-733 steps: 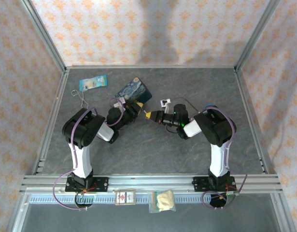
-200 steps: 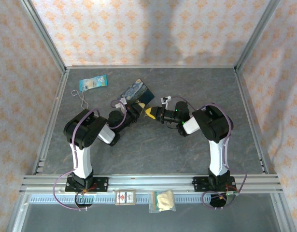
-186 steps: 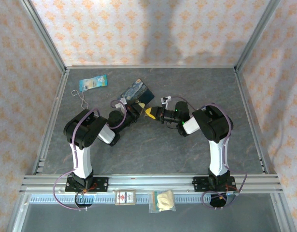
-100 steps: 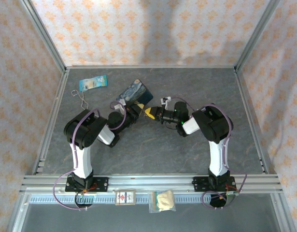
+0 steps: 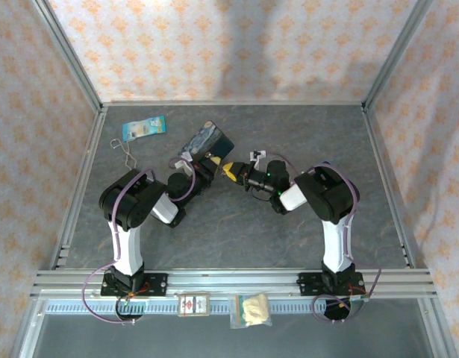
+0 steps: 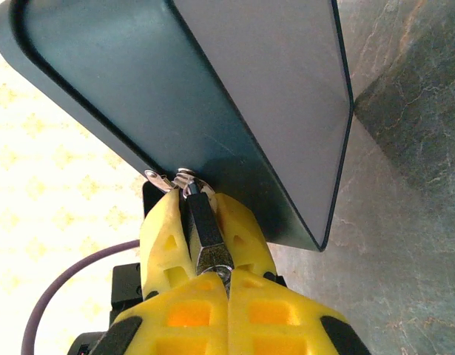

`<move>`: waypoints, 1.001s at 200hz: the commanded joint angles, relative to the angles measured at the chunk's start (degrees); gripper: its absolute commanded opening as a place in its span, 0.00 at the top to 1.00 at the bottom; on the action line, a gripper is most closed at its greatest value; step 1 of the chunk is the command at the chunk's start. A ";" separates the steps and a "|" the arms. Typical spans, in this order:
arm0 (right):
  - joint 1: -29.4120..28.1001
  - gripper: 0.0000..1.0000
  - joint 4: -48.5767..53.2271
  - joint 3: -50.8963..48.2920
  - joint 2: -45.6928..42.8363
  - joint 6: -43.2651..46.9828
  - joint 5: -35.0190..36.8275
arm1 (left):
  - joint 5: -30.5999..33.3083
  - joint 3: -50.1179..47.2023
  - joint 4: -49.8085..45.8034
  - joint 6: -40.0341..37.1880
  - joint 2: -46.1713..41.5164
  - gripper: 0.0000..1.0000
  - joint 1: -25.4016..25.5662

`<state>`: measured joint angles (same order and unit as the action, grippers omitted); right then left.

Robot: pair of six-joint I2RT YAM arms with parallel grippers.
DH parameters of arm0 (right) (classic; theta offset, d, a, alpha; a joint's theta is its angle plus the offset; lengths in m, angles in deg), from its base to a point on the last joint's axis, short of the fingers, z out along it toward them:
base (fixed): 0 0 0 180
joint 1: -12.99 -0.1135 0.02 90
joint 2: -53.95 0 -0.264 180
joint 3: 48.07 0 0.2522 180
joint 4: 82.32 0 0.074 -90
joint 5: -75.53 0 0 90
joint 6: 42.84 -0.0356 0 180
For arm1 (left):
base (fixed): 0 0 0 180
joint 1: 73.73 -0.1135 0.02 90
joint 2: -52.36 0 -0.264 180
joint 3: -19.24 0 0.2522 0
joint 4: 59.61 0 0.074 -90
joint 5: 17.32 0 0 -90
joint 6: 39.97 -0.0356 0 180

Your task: Unlock a padlock with a key

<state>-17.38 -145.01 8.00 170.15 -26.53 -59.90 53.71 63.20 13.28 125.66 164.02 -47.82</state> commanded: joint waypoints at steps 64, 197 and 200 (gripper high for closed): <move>-0.12 1.00 -8.43 3.43 -1.16 -22.91 3.42 | -7.99 -1.19 13.84 -3.63 2.38 1.00 3.46; -5.50 1.00 -30.94 5.04 5.15 -61.27 13.32 | -9.79 0.03 18.64 -12.55 5.34 1.00 2.58; -5.42 1.00 -30.96 4.99 5.19 -60.80 13.16 | -9.78 0.04 18.65 -12.47 5.34 1.00 2.49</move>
<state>-21.47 -154.12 8.17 175.73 -60.15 -49.60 55.20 63.33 18.44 115.87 167.86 -48.39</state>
